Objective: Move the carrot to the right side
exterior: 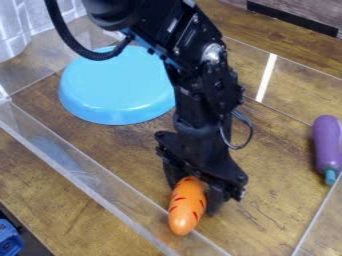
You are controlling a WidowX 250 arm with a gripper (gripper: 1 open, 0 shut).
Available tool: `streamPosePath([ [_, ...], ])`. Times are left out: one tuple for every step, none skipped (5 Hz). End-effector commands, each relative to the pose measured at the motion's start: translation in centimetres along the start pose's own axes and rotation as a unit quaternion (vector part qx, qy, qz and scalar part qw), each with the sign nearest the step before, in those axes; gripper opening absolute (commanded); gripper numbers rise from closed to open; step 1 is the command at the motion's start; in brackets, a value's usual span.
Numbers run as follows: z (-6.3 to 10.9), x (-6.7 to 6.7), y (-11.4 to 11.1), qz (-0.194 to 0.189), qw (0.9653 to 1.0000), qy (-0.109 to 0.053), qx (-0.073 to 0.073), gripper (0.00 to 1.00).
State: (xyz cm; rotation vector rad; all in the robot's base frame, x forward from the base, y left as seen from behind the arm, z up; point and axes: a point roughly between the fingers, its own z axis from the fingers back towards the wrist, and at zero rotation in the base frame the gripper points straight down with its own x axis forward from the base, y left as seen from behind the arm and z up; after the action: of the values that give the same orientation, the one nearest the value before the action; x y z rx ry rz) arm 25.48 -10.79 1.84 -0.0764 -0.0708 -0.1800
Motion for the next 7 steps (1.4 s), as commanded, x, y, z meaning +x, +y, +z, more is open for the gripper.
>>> streamPosePath([
  [0.8, 0.1, -1.0, -0.019, 0.9997, -0.013, -0.007, 0.0],
  [0.8, 0.1, -1.3, -0.026, 0.9995, -0.014, -0.009, 0.0],
  [0.9, 0.2, -1.4, -0.033, 0.9993, -0.014, -0.011, 0.0],
  [1.8, 0.8, -1.5, -0.031, 0.9993, -0.019, -0.01, 0.0],
  [2.8, 1.4, -1.7, -0.03, 0.9992, -0.024, -0.009, 0.0],
  [3.8, 2.0, -1.7, -0.027, 0.9992, -0.029, -0.008, 0.0],
  [4.9, 2.9, -1.7, -0.012, 0.9994, -0.032, -0.004, 0.0],
])
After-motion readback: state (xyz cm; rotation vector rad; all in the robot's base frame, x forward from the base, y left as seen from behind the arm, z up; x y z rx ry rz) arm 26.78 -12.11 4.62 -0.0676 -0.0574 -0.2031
